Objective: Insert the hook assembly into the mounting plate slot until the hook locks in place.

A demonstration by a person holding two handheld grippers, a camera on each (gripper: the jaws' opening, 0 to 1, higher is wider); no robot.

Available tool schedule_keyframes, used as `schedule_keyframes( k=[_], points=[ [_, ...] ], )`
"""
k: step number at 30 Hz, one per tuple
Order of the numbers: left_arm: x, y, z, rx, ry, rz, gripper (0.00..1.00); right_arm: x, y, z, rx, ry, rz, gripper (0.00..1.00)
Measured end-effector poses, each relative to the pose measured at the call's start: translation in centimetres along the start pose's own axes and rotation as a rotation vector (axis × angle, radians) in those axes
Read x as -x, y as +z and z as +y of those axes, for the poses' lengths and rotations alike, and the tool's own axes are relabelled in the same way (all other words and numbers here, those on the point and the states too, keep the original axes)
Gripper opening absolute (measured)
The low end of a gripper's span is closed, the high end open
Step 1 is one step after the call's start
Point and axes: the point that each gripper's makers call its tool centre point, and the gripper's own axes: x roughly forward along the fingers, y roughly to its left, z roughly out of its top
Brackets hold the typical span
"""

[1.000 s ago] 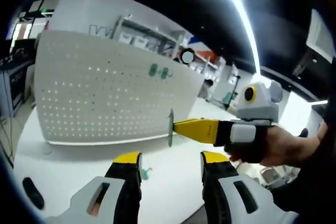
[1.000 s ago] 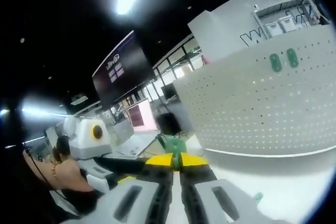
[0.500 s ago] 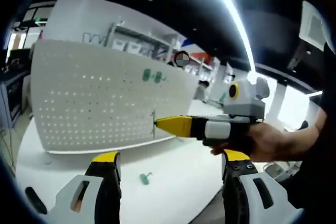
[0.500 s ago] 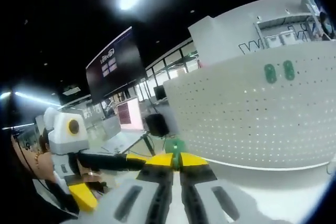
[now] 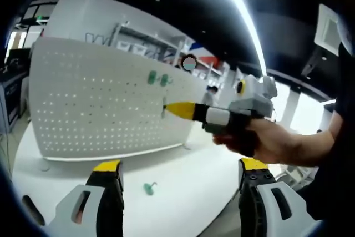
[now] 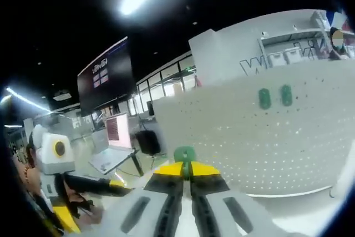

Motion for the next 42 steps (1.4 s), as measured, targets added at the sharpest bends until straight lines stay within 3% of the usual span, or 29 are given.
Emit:
schedule_keyframes(
  k=[10, 19, 32, 42],
  points=[
    [0.2, 0.2, 1.0, -0.010, 0.016, 0.003, 0.87, -0.2, 3.2, -5.5, 0.051, -0.148, -0.087, 0.01],
    [0.6, -0.2, 1.6, -0.005, 0.024, 0.021, 0.86, -0.8, 4.2, -9.4, 0.061, -0.240, -0.110, 0.01],
    [0.9, -0.3, 2.4, 0.015, 0.037, 0.030, 0.87, -1.5, 6.7, -13.7, 0.102, -0.328, -0.150, 0.01],
    [0.8, -0.7, 2.9, 0.025, 0.061, 0.037, 0.90, -1.7, 7.1, -16.7, 0.094, -0.394, -0.166, 0.01]
  ],
)
